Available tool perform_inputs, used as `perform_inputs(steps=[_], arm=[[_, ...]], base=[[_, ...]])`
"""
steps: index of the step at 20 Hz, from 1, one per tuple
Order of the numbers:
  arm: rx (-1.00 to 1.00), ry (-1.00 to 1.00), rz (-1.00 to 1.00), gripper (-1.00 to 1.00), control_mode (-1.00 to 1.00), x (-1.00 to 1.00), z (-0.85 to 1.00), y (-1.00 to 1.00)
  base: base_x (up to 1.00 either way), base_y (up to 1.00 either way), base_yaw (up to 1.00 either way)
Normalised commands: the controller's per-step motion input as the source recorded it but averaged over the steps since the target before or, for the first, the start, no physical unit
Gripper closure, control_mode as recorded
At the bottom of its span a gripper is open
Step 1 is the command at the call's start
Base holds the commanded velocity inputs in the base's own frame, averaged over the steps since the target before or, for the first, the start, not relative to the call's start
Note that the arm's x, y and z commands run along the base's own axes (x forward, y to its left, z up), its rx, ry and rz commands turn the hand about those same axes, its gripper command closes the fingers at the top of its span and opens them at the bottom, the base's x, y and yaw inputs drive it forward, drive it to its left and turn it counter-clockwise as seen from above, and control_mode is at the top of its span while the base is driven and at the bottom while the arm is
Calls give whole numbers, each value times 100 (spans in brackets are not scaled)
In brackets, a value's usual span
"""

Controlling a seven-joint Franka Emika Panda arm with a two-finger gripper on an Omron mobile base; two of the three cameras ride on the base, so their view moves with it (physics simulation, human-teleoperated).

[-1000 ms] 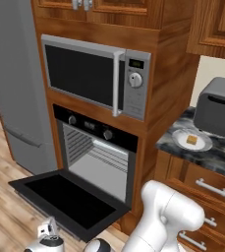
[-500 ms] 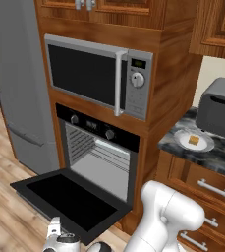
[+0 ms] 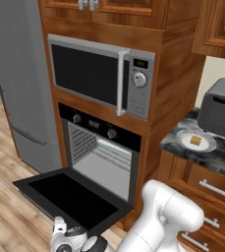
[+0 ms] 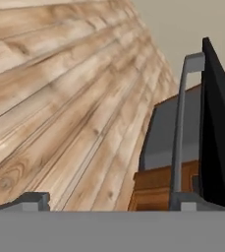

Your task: Take the baked cake out of the oven and place it on the plate for cooling. Then close the oven door.

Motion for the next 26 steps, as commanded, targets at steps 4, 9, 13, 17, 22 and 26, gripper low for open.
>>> perform_inputs(steps=[4,9,13,17,22,26], arm=[[-6,-5,-68,-100,-100,67,-94,-40],[-3,-14,-72,-100,-100,42,-92,-49],[0,-28,-69,-100,-100,36,-73,-47],[0,-37,-64,-100,-100,44,-68,-46],[0,-43,-61,-100,-100,48,-67,-45],[-4,-29,-54,-100,-100,87,-95,-40]], base=[[0,0,0],[0,0,0],[0,0,0],[0,0,0],[0,0,0],[0,0,0]])
